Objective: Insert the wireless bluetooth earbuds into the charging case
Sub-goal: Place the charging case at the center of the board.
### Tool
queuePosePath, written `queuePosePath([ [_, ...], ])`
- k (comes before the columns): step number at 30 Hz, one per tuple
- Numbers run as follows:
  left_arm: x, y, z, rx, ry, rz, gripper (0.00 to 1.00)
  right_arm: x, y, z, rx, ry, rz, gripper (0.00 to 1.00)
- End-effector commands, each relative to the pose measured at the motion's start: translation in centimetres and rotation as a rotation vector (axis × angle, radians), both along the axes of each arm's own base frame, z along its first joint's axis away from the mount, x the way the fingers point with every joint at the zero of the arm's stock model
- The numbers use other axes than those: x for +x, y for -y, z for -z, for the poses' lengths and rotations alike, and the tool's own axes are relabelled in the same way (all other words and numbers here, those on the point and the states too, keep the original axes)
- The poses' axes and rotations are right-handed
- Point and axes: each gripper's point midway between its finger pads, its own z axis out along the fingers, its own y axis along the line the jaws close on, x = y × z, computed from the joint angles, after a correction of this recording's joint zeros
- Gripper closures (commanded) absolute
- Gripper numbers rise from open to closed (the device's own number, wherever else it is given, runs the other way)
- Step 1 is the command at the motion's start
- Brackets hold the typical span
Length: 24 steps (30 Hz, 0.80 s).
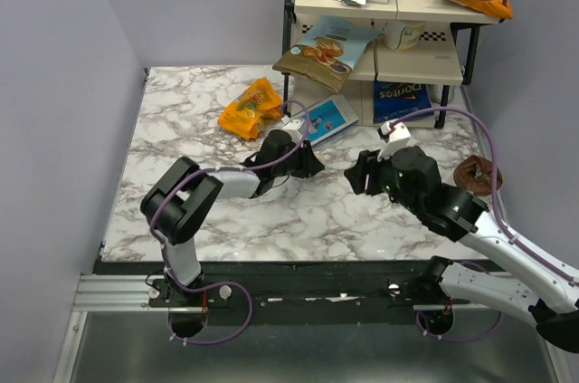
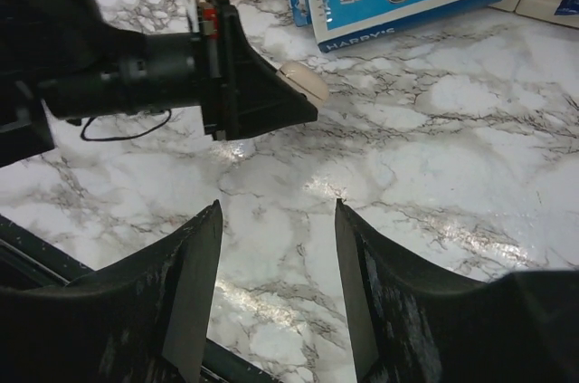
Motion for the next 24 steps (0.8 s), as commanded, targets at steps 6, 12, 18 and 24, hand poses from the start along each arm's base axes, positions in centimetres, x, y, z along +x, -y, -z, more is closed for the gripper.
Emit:
queuePosePath([
  [6, 0.0, -1.8, 7.5, 0.11, -0.25, -0.048, 1.0, 0.1, 0.6, -0.7, -0.004, 0.035, 0.01, 0.38],
  [12, -0.5, -2.8, 8.9, 0.169, -0.278, -0.06, 0.65, 0.3, 0.3, -0.8, -0.006, 0.03, 0.006, 0.38],
  [18, -0.9, -4.5, 9.0, 0.236, -0.274, -0.096, 0.39, 0.3, 0.2, -0.5, -0.011, 0.025, 0.006, 0.38],
  [24, -1.3, -6.6, 8.0, 0.271, -0.254, -0.149, 0.01, 0.3, 0.4, -0.4, -0.013, 0.023, 0.014, 0.38],
])
